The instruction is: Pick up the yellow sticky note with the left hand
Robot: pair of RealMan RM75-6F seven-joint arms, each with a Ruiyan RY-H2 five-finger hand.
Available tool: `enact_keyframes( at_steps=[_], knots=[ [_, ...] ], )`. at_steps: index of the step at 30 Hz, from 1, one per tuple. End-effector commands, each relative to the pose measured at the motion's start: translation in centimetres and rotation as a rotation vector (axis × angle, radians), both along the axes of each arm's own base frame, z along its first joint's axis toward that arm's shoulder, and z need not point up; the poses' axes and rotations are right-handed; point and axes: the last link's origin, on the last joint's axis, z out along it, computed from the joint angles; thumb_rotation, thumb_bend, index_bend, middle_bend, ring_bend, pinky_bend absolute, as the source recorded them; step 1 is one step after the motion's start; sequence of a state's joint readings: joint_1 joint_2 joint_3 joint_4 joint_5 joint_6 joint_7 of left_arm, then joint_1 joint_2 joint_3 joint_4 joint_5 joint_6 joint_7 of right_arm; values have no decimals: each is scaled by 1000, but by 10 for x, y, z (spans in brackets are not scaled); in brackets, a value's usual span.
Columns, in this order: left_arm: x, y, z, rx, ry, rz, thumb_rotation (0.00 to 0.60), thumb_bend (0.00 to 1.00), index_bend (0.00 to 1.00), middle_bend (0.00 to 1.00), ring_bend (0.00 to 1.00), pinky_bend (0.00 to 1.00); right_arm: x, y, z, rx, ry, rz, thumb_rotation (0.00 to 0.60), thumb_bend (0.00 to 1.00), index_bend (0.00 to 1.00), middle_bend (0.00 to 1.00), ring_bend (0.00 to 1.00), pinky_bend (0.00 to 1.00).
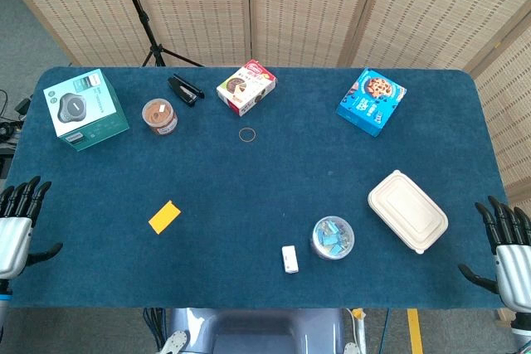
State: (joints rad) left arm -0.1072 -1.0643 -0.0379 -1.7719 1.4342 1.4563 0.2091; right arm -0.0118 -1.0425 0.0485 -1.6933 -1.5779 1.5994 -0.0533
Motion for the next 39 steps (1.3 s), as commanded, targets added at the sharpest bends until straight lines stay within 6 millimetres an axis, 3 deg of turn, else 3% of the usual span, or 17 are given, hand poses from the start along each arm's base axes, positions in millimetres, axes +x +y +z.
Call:
enact_keyframes(
  at_steps=[1,11,22,39],
  knots=[
    [0,0,0,-1,2,1,600,0,0,0,0,0,0,0,-1,3,1,0,600,0,0,0,0,0],
    [-2,2,-5,-25,2,-1,600,0,0,0,0,0,0,1,-1,4,-1,0,600,0,0,0,0,0],
    [-3,12,-31,-125,18,-45,600,0,0,0,0,0,-1,-1,0,6,-10,-9,600,0,0,0,0,0],
    [6,57,-127,-320,-48,-205,600,0,0,0,0,0,-6,-5,0,20,-22,-34,600,0,0,0,0,0]
  ],
)
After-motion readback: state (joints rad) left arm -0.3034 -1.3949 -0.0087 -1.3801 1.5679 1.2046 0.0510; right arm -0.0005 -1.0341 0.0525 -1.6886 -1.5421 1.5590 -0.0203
